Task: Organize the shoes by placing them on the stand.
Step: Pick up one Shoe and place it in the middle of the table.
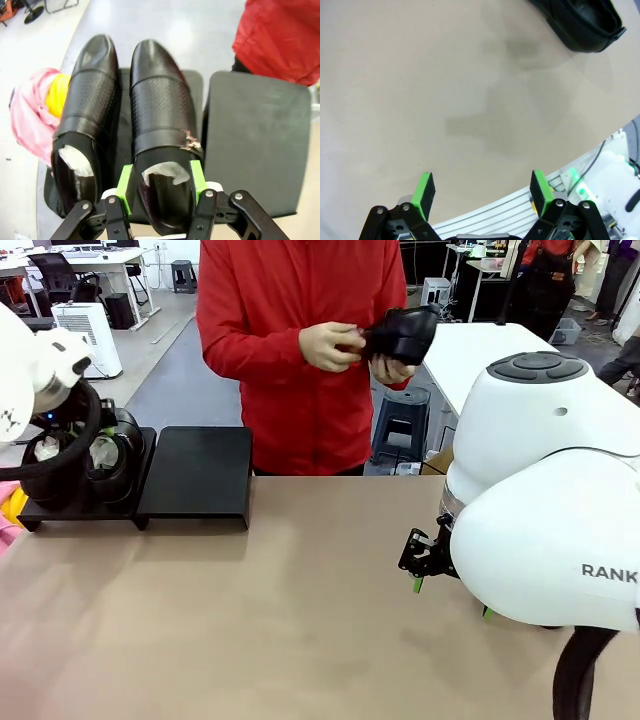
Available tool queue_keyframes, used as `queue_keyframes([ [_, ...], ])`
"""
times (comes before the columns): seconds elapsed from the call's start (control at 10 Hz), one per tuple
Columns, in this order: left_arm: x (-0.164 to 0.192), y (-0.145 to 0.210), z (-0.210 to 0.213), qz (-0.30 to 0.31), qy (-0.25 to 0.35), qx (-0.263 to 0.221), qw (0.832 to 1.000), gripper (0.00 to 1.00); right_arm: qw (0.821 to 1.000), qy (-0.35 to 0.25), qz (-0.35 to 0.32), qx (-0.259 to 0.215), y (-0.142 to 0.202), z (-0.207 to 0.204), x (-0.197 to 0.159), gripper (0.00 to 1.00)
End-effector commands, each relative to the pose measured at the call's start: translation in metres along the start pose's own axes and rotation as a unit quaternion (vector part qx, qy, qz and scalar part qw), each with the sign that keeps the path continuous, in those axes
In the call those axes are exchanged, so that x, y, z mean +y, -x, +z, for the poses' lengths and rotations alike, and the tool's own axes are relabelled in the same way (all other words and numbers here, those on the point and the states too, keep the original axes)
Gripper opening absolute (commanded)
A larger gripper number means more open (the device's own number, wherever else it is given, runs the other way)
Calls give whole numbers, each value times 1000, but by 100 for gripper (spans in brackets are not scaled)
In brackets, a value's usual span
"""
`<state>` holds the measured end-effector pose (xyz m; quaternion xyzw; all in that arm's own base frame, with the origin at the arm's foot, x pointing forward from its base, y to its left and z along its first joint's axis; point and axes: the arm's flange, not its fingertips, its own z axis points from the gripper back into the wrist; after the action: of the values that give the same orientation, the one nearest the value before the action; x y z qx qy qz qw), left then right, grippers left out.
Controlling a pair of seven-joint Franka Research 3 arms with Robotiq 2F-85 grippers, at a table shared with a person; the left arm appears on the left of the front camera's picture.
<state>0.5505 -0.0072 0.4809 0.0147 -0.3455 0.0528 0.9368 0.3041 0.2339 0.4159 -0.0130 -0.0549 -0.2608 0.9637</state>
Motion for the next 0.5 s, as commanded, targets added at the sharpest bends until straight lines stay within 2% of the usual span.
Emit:
queue_keyframes([
  [0.0,-4,-15,53,4,6,-15,1000,57,1000,-4,7,4,-2,2,4,100],
  [0.1,-11,-12,75,-4,0,10,1000,57,1000,-4,7,4,-2,2,4,100],
  [0.2,-18,-8,93,-20,17,7,1000,57,1000,-4,7,4,-2,2,4,100],
  [0.4,-39,8,117,-80,74,63,992,57,1000,-4,7,4,-2,2,4,100],
])
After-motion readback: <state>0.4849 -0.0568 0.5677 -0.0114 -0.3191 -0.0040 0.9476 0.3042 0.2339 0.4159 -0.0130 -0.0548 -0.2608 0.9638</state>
